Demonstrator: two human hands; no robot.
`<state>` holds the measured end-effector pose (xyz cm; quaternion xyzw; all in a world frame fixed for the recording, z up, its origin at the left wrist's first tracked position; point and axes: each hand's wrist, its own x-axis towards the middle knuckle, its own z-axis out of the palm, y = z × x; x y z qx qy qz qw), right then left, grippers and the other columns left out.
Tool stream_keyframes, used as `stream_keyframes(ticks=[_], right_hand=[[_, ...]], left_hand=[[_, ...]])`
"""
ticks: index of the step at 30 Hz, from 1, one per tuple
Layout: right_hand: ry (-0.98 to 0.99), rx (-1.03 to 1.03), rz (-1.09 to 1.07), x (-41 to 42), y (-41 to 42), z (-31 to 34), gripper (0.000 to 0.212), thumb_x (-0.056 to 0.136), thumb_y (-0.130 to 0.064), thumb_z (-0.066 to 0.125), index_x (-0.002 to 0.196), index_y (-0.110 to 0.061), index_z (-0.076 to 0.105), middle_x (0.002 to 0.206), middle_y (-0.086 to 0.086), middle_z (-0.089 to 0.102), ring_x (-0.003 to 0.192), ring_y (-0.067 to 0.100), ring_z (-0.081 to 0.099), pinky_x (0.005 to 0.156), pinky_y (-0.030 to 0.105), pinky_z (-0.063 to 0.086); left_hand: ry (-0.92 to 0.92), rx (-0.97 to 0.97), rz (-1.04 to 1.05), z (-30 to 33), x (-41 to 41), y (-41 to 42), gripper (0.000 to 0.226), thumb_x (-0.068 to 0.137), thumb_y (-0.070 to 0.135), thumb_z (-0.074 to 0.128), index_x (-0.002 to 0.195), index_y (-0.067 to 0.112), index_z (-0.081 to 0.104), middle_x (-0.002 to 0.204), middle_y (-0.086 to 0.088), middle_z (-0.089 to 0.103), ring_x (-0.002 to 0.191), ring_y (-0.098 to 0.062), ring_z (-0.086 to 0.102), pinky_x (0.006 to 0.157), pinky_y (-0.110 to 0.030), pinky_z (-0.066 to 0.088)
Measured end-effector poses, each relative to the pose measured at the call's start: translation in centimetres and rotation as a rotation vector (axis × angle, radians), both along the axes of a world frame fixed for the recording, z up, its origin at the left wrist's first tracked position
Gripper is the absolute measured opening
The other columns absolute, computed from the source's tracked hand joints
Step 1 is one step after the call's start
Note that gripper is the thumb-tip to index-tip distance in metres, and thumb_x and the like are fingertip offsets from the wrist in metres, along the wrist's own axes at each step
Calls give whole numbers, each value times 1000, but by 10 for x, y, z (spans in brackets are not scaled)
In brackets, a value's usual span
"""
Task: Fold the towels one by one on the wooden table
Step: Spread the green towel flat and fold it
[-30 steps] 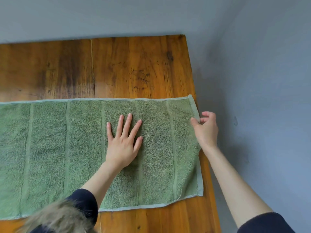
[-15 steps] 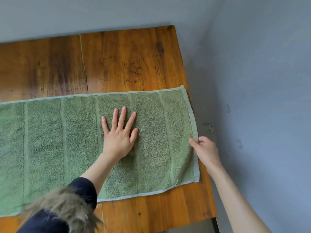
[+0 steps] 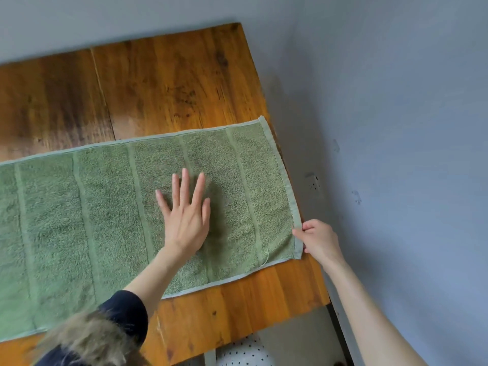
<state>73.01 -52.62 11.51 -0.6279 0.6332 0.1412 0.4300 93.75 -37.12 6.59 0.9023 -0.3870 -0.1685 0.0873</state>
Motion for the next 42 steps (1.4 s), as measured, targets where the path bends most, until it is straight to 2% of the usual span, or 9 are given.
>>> stream_keyframes(ticks=[3, 7, 12, 17, 21, 28, 32, 37, 42], right_hand=[[-31, -6, -42, -10, 8, 0, 17, 86, -21, 65, 83, -4, 62, 90, 12, 68, 85, 30, 66, 82, 49, 54], [-64, -18, -84, -15, 12, -1, 13, 85, -22, 66, 76, -21, 56, 74, -8, 60, 74, 19, 65, 78, 43, 56], [-118, 22, -52, -9, 11, 2, 14, 85, -24, 66, 75, -19, 58, 79, 3, 68, 60, 14, 63, 54, 24, 48], [-265, 93, -121, 4, 14, 8, 18, 83, -25, 68, 68, -15, 69, 69, -6, 69, 70, 8, 64, 70, 21, 44], [-294, 186, -224, 17, 16, 7, 8, 79, -25, 72, 80, -17, 72, 88, -4, 68, 87, 9, 60, 81, 25, 44], [-260, 74, -90, 35, 9, 5, 25, 91, -36, 55, 84, -15, 67, 74, -6, 62, 72, 8, 56, 65, 22, 43], [-192, -173, -104, 71, -23, 0, 32, 95, -40, 43, 81, -12, 52, 76, 1, 58, 76, 20, 56, 65, 29, 39], [-163, -278, -31, 125, -67, -10, 45, 96, -34, 44, 55, -16, 42, 59, -2, 46, 68, 20, 47, 63, 30, 37], [-145, -377, 31, 170, -87, -21, 34, 96, -31, 45, 67, -12, 49, 70, 2, 52, 74, 21, 49, 64, 27, 33]], left_hand=[[40, 4, -105, 1, -44, 11, 55, 96, 43, 14, 147, 32, -2, 157, -2, -8, 145, -23, -11, 112, -57, -10], [-2, 133, -268, -1, -83, 18, 55, 94, 42, 21, 147, 25, 24, 155, -13, 20, 142, -36, 11, 108, -66, 5], [53, 102, -233, 9, -80, 9, 51, 93, 33, 46, 142, 22, 38, 153, -16, 23, 142, -40, 12, 107, -66, 1], [338, -251, -140, 29, -74, 9, 35, 91, 31, 57, 120, 13, 58, 131, -8, 54, 133, -27, 38, 113, -44, 28], [678, -214, -117, 46, -88, 3, 56, 81, 61, 52, 121, 22, 54, 110, 9, 58, 103, -4, 53, 89, -24, 46], [628, -314, 253, 44, -99, -2, 15, 92, 26, 55, 82, 15, 55, 72, 1, 63, 69, -16, 59, 64, -28, 47], [658, -296, 240, 51, -86, 9, 17, 92, 27, 55, 87, 11, 59, 77, -2, 66, 73, -16, 62, 68, -34, 51], [604, -310, 268, 49, -68, 23, 7, 91, 25, 56, 88, 20, 60, 74, 7, 61, 70, -7, 58, 66, -21, 46], [511, -284, 297, 41, -56, 35, 17, 92, 26, 55, 97, 13, 63, 85, 3, 58, 77, -13, 55, 71, -25, 45]])
